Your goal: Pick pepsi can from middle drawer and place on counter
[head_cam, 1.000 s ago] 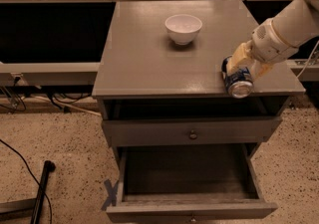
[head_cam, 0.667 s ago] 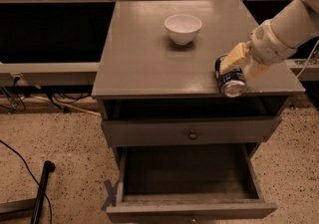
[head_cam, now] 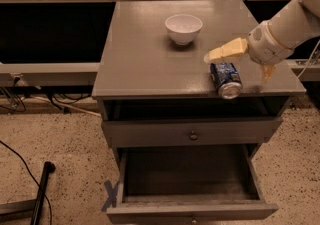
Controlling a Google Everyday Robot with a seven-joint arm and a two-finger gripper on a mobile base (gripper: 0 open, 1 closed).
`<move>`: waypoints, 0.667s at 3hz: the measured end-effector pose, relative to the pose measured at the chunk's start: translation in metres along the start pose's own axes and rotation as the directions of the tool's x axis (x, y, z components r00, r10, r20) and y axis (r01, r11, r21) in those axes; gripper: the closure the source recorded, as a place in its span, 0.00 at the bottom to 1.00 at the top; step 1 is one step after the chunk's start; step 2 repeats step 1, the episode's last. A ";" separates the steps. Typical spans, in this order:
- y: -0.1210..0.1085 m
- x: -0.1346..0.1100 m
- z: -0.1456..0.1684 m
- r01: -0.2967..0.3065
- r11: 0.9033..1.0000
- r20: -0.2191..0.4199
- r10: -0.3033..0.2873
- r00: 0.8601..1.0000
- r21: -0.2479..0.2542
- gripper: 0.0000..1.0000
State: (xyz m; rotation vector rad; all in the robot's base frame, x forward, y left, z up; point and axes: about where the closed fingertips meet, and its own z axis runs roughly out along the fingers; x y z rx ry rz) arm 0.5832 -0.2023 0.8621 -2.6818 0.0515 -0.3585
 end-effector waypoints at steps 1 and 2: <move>0.000 0.000 0.000 0.000 1.000 0.000 0.000 1.000 0.000 0.00; 0.000 0.000 0.000 0.000 1.000 0.000 0.000 1.000 0.000 0.00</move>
Offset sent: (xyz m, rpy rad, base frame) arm 0.0000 0.0000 0.0000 0.0000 0.0000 0.0000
